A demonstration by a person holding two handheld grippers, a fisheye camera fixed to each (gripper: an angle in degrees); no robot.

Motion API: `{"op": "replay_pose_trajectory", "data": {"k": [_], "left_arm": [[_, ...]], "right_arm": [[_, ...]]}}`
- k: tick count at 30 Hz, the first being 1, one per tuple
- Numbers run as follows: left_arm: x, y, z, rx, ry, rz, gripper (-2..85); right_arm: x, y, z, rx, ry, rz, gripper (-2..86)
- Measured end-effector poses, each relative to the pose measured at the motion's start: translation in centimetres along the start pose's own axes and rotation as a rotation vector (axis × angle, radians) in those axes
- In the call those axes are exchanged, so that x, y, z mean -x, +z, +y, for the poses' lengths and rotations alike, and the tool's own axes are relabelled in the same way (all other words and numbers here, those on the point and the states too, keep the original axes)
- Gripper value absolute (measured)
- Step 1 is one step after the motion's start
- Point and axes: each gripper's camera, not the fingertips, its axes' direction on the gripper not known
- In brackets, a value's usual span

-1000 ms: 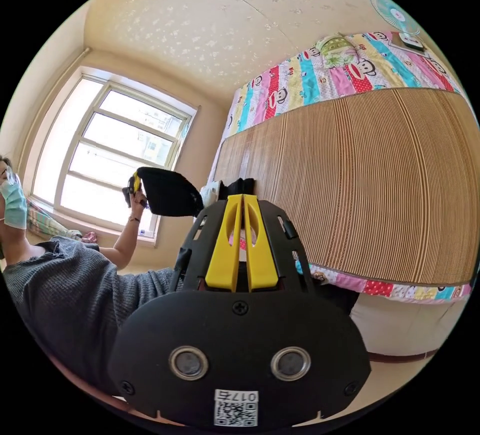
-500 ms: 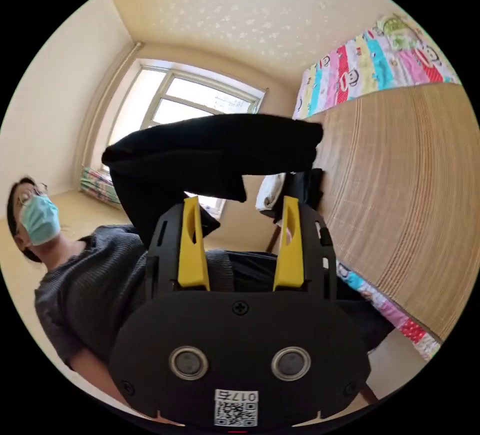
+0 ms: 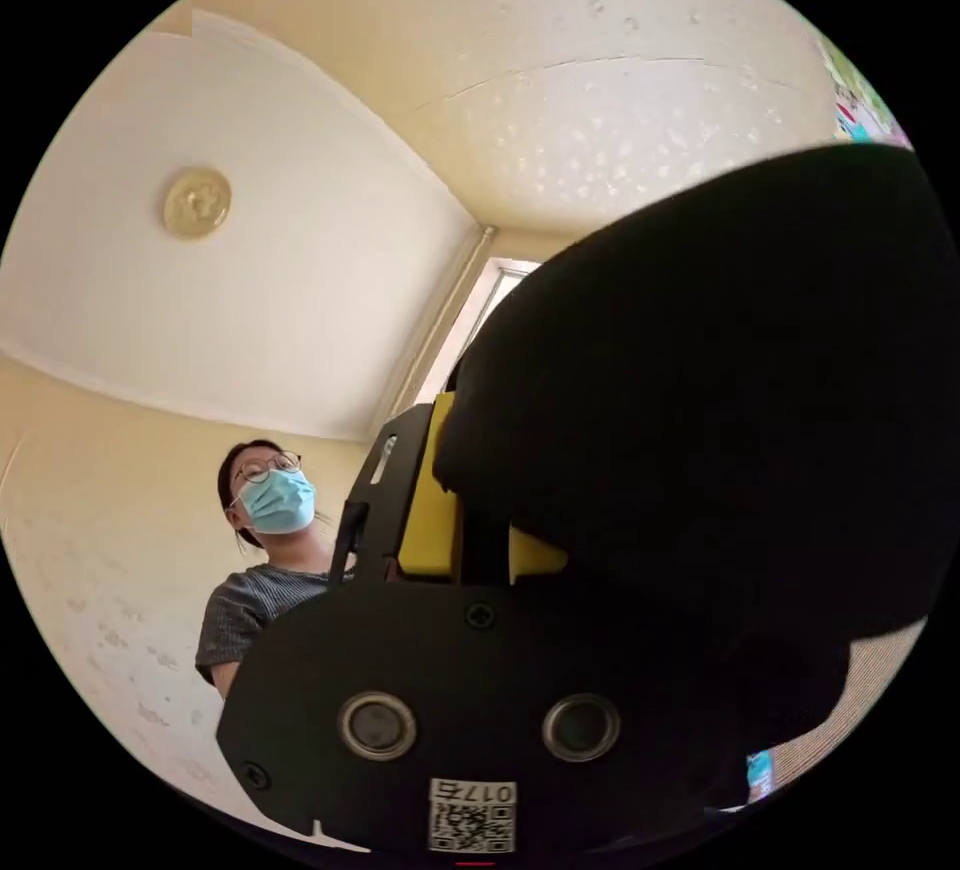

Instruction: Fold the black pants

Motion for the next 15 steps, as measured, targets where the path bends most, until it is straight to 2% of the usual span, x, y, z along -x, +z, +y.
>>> {"op": "replay_pose_trajectory", "data": {"k": [1, 3, 6, 8, 12, 15], "left_arm": [[0.1, -0.1, 0.1, 0.005, -0.020, -0.068, 2.4], [1.3, -0.7, 0.6, 0.071, -0.153, -0.315, 5.4], [3.5, -1.3, 1.1, 0.181, -0.301, -0.554, 8.4], [3.9, -2.7, 1.3, 0.088, -0.306, -0.531, 8.2], [6.3, -6.5, 1.6, -0.179, -0.314, -0.320, 9.0], [10.2, -7.4, 1.7, -0.256, -0.407, -0.225, 10.5]], "right_arm": [[2.0, 0.5, -0.7, 0.045, -0.077, 0.025, 1.5], [5.0, 1.1, -1.2, 0.087, -0.210, 0.031, 0.9], [9.3, 2.2, -1.7, 0.204, -0.379, -0.062, 0.5], [13.0, 4.5, -0.7, 0.372, -0.537, -0.046, 0.6], [16.4, 8.5, 2.7, 0.595, -0.752, -0.052, 1.3], [16.0, 10.3, 5.0, 0.643, -0.814, -0.285, 1.7]]}}
